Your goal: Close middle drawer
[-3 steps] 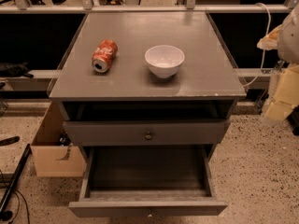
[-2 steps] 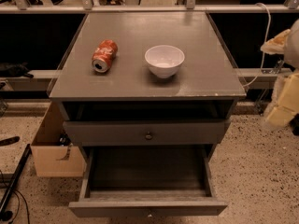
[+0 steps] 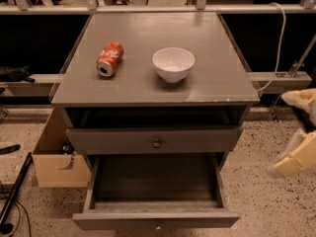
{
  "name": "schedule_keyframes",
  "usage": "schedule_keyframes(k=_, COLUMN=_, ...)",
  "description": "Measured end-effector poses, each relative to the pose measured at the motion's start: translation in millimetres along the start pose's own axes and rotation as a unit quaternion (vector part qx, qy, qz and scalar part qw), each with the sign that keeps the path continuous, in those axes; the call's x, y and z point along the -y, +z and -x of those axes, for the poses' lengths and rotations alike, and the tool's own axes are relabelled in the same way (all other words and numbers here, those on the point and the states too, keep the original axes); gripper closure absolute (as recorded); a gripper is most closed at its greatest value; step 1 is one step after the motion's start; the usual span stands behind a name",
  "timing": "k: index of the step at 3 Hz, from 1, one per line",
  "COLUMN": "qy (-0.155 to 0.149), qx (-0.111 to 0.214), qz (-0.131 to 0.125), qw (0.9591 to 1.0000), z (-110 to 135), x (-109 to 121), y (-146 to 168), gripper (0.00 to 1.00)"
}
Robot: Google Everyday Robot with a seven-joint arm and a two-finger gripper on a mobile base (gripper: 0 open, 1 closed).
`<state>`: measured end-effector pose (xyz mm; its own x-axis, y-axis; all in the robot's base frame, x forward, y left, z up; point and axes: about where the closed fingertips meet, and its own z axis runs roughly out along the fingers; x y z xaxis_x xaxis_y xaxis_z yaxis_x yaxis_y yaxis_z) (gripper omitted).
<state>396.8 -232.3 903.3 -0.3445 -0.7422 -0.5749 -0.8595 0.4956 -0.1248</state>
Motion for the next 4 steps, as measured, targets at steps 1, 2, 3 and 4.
schedule_keyframes(k=1, qy=0.021, qx=0.052, qz=0.037, qw=0.9978, z=2.0, x=-16.8, y=25.0, gripper=0.0)
schedule_keyframes(k=2, qy=-0.003, qx=0.052, qz=0.074, qw=0.9959, z=9.1, x=-46.9, y=45.0, gripper=0.13)
schedule_keyframes(k=3, qy=-0.037, qx=0.006, qz=0.099, qw=0.9944, z=-4.4, x=-86.7, y=57.4, gripper=0.36)
schedule_keyframes(k=4, qy=-0.044, qx=-0.007, qz=0.106, qw=0.9934, z=-9.9, x=-97.4, y=61.5, gripper=0.59)
